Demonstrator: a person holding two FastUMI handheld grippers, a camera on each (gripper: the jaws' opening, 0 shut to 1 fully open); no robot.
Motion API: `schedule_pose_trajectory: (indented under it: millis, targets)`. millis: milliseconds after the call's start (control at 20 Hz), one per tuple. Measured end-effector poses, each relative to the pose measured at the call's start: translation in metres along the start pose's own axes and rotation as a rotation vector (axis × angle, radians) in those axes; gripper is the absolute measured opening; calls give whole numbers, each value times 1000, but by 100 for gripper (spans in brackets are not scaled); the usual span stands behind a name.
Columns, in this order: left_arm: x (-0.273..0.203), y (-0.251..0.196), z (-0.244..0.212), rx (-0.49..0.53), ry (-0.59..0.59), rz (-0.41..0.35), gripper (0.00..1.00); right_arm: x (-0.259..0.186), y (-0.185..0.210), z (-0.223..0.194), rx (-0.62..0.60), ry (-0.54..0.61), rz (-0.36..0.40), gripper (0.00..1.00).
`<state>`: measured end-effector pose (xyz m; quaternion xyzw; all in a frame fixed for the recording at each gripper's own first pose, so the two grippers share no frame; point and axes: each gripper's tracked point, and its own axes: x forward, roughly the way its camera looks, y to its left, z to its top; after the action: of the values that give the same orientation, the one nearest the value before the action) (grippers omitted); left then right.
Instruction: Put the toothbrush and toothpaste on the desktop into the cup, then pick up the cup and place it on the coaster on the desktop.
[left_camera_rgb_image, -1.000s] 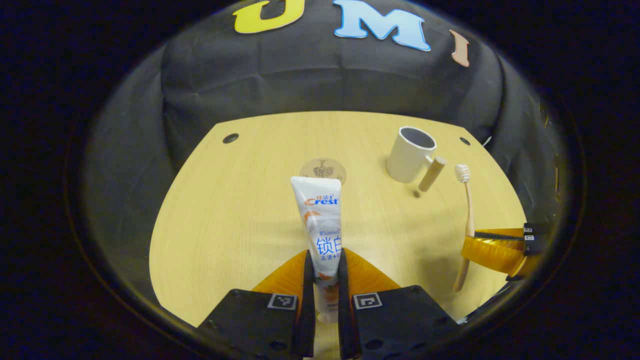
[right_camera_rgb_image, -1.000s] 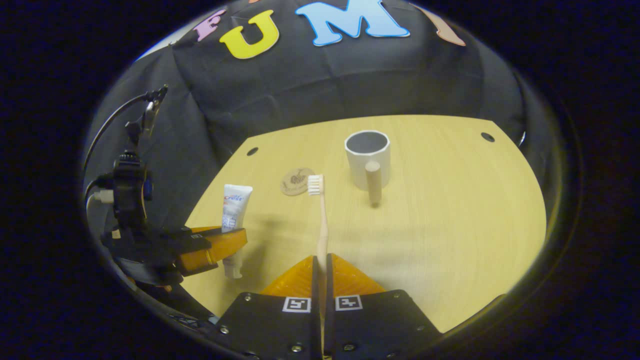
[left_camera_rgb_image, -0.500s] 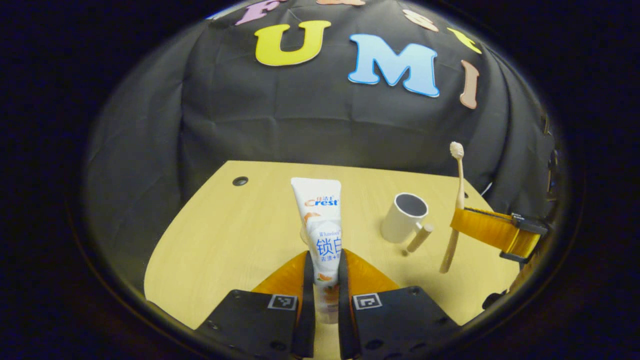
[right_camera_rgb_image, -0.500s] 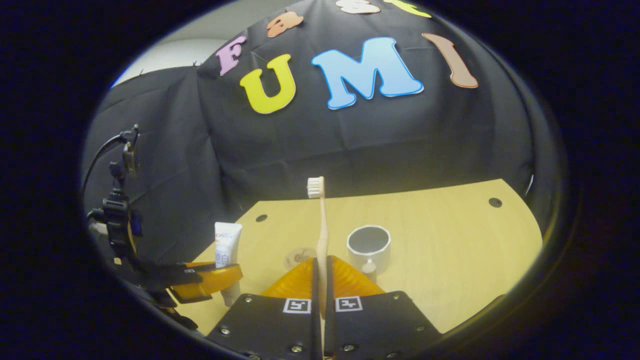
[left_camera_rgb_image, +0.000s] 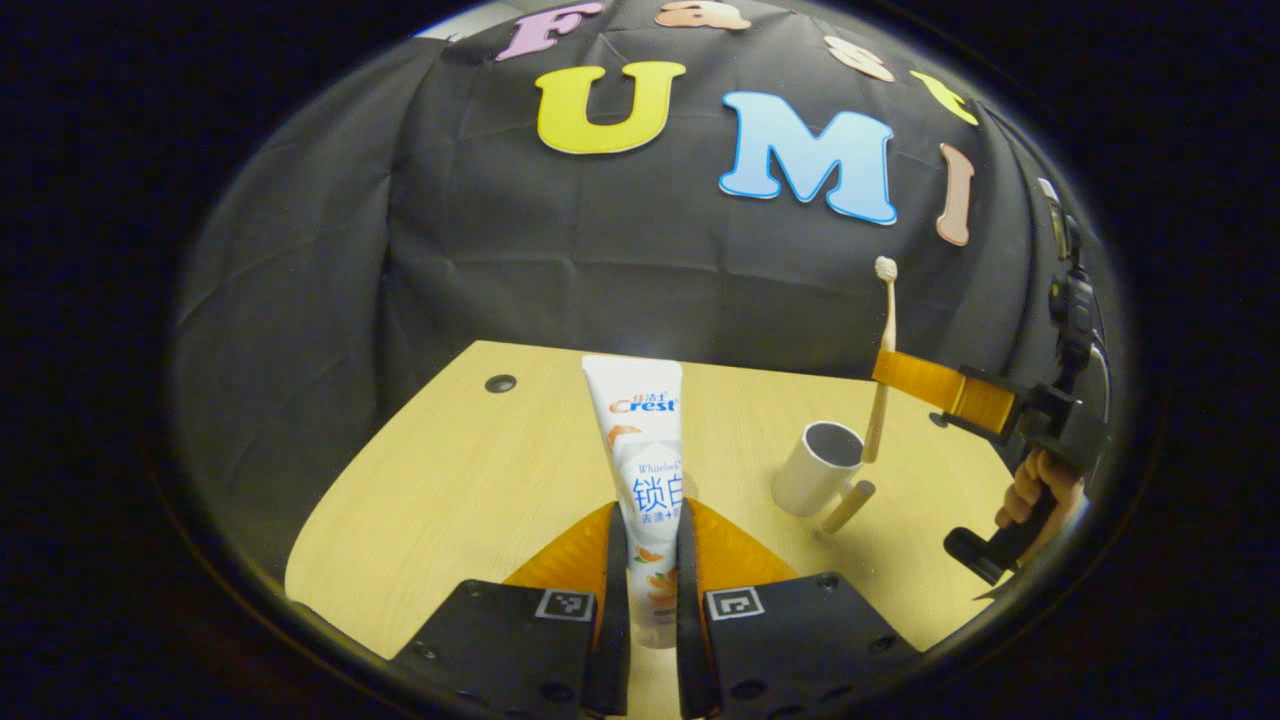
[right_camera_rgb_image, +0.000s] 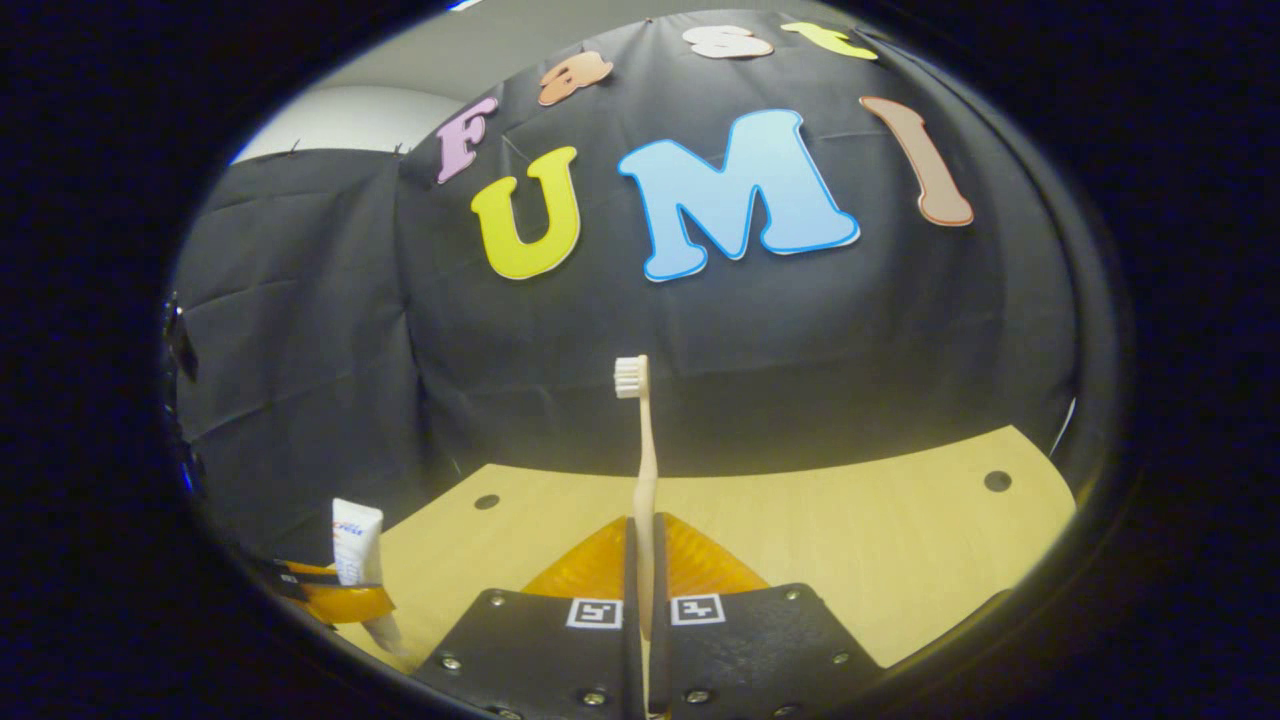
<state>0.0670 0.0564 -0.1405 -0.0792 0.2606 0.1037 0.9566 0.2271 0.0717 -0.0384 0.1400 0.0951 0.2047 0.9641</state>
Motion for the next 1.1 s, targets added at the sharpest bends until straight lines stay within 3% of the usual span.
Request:
schedule_pose_trajectory:
  millis: [350,800,850,1000,1050,1100]
  targets:
    - [-4,18,-9,-40,12,50,27,48,-28,-47,-60,92,-75,3]
    - [1,14,-13,-64,21,59,27,40,-28,-76,-96,200,-50,6]
    - [2,11,-13,-64,20,53,27,38,-28,-75,-92,202,-47,12]
    - [5,4,-13,-64,16,40,27,30,-27,-69,-84,191,-36,16]
    - [6,1,-12,-64,15,34,27,26,-28,-68,-83,190,-43,34]
    - [8,-3,-11,-63,11,29,26,22,-27,-66,-74,187,-31,36]
